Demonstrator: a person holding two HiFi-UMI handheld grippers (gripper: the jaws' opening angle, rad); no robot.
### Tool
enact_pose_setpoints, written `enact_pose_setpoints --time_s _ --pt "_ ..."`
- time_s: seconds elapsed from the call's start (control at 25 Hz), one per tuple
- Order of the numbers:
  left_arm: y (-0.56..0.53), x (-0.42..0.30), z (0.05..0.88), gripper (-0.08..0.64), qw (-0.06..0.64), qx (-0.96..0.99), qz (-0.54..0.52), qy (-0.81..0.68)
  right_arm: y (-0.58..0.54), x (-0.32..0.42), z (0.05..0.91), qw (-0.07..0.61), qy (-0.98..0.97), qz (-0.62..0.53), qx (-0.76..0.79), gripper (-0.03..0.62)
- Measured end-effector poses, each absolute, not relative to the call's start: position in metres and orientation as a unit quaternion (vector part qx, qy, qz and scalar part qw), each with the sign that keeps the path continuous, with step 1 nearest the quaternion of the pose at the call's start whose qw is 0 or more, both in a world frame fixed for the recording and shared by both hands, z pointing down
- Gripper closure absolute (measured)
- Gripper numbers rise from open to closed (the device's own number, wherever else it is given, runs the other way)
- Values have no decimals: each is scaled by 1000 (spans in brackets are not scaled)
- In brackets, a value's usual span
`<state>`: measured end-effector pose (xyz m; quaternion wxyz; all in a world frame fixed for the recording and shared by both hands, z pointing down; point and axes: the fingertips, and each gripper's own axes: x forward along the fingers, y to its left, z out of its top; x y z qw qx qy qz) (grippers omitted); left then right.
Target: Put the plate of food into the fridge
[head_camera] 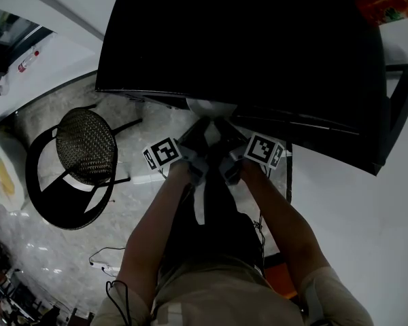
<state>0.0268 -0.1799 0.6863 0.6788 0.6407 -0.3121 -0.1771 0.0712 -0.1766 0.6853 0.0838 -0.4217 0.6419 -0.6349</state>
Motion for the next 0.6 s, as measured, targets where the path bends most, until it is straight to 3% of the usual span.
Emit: enact_pose_setpoints --time_s 0.6 --pt "-200 20 689 538 669 634 -197 -333 -168 71 689 -18 692 -580 -429 548"
